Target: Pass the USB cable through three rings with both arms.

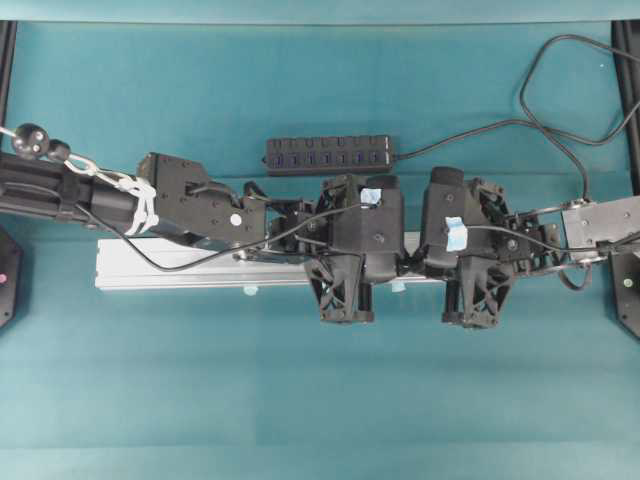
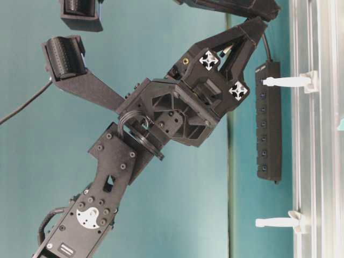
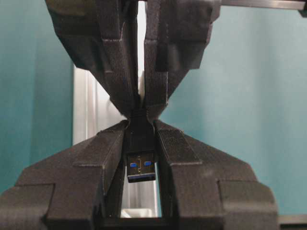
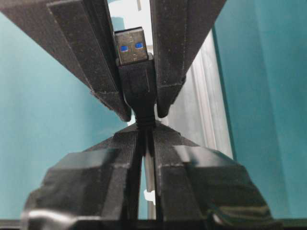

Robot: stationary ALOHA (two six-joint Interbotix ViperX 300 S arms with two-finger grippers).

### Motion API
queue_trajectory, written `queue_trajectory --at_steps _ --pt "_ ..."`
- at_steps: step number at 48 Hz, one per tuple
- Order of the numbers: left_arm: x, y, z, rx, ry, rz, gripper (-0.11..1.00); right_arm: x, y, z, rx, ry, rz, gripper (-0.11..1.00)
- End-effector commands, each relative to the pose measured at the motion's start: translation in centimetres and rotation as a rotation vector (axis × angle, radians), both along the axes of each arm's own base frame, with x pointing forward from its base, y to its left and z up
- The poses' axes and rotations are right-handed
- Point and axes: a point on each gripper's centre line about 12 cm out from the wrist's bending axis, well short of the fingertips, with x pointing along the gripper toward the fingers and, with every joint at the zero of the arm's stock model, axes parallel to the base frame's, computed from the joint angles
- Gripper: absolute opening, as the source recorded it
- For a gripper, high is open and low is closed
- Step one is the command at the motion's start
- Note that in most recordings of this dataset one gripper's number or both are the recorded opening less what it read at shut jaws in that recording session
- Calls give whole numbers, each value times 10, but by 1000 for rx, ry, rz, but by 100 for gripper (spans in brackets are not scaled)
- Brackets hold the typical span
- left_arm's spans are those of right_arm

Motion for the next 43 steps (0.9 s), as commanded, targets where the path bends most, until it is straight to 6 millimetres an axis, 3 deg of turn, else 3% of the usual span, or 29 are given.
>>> queue_trajectory --at_steps 1,8,10,18,21,35,43 --pt "-1 -2 17 0 -38 -5 22 4 -1 6 -2 -14 -2 -8" --pt "-5 -3 16 -7 -31 -1 22 4 -2 4 -15 35 -6 -8" --pt "-7 -2 18 -6 -35 0 27 6 -2 3 -22 50 -5 -8" --pt "-23 -3 30 -7 -43 -1 77 13 -5 4 -61 80 11 -8" --pt "-32 -3 34 -7 -42 -1 89 15 -6 4 -74 96 13 -8" --pt "-88 -2 49 -8 31 5 78 20 -7 -14 -115 218 39 -8" --pt "-104 -1 51 -8 32 8 77 23 -6 -22 -130 254 62 -8"
